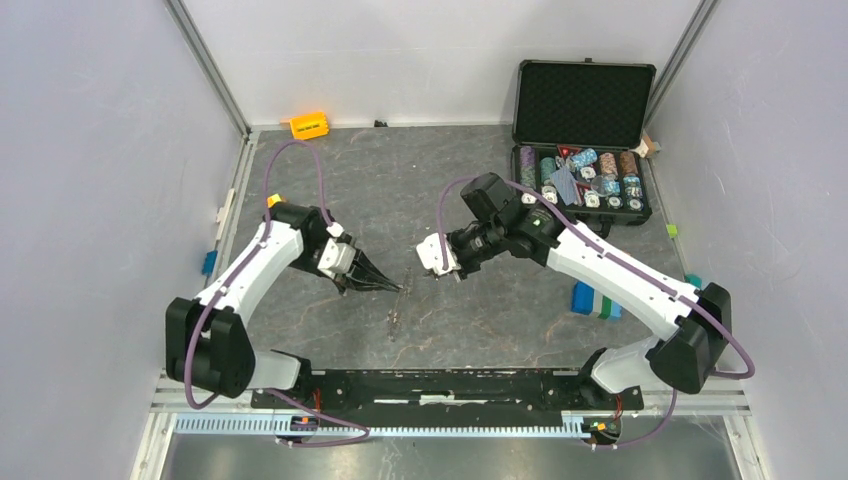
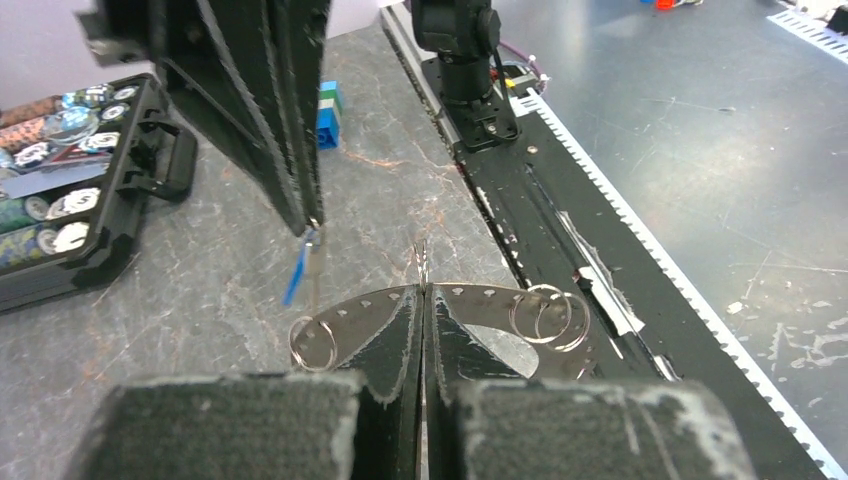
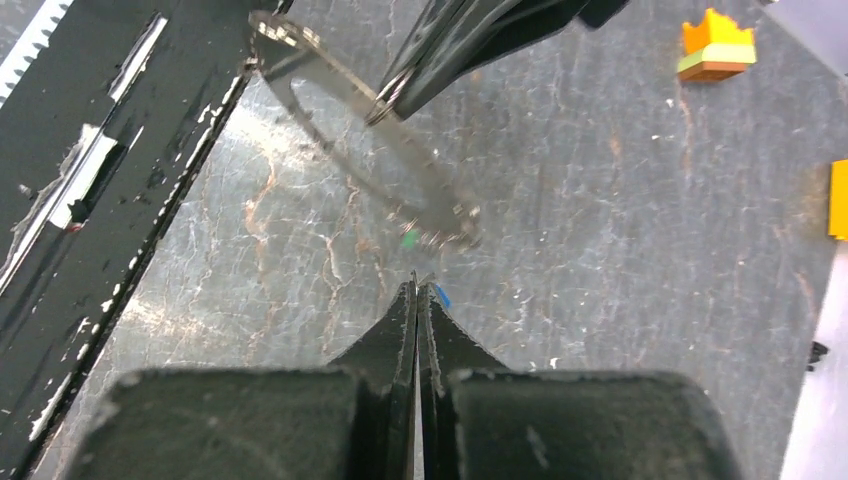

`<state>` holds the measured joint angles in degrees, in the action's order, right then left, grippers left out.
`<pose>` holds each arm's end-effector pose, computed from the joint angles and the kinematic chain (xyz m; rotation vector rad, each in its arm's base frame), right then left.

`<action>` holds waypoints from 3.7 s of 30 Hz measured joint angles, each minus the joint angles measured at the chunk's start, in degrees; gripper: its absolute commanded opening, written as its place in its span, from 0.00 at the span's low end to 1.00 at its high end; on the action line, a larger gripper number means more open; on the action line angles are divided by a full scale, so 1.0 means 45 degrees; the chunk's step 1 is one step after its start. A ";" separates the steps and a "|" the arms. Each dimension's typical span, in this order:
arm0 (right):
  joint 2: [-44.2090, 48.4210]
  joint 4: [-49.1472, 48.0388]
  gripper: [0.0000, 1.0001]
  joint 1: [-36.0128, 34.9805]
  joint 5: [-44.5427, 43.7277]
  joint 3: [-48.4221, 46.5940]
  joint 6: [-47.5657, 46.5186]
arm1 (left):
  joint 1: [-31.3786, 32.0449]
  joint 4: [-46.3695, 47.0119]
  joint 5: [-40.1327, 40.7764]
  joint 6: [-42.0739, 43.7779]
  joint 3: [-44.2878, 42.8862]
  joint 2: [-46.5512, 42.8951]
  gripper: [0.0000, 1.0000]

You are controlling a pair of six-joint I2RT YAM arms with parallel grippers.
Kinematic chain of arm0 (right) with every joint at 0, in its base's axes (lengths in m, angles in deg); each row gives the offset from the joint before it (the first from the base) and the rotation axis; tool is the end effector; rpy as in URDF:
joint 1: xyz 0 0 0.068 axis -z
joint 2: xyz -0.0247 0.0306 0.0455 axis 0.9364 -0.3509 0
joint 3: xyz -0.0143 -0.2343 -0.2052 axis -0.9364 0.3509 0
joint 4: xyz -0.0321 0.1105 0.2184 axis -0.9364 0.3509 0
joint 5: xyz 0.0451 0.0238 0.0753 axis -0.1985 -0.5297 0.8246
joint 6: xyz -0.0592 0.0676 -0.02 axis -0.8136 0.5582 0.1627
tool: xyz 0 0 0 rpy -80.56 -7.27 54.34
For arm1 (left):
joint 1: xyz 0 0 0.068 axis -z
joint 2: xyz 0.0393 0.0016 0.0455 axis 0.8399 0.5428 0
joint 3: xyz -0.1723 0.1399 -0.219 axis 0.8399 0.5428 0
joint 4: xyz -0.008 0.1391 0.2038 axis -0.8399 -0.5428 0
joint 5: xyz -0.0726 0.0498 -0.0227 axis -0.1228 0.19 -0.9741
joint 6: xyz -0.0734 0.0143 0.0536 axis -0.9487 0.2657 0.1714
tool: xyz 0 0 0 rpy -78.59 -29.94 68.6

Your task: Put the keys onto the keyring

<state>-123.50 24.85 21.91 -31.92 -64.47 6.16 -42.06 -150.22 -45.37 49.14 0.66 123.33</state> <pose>0.1594 0.2552 0.3439 -1.9981 1.1227 0.7776 0.1389 -0.1228 0.3206 1.5274 0.9503 -1.2550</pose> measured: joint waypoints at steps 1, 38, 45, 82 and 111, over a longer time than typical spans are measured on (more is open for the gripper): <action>0.0000 -0.0024 0.00 0.0010 0.0005 -0.0146 0.0034 | 0.0087 0.0005 -0.0005 0.0000 0.0005 0.0073 0.02; 0.0029 -0.0170 0.00 -0.0053 0.0578 -0.0476 0.0335 | 0.1797 -0.0010 0.0015 0.0000 -0.0005 0.0869 0.02; 0.0306 -0.0087 0.00 -0.0947 0.0505 -0.0539 0.0228 | 0.2215 -0.0010 0.0102 0.0000 -0.0005 0.0699 0.02; 0.1302 0.0219 0.00 -0.2603 -0.1243 0.0316 -0.0170 | 0.2244 -0.0010 0.0000 0.0000 0.0049 0.0578 0.02; 0.1107 0.0228 0.00 -0.2914 -0.1200 0.0097 -0.0117 | 0.2327 -0.0015 0.0000 0.0000 0.0160 0.0714 0.02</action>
<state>-118.52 25.88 8.79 -37.32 -64.03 5.63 -31.59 -150.29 -45.37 49.14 1.38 126.54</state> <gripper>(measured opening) 0.006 0.023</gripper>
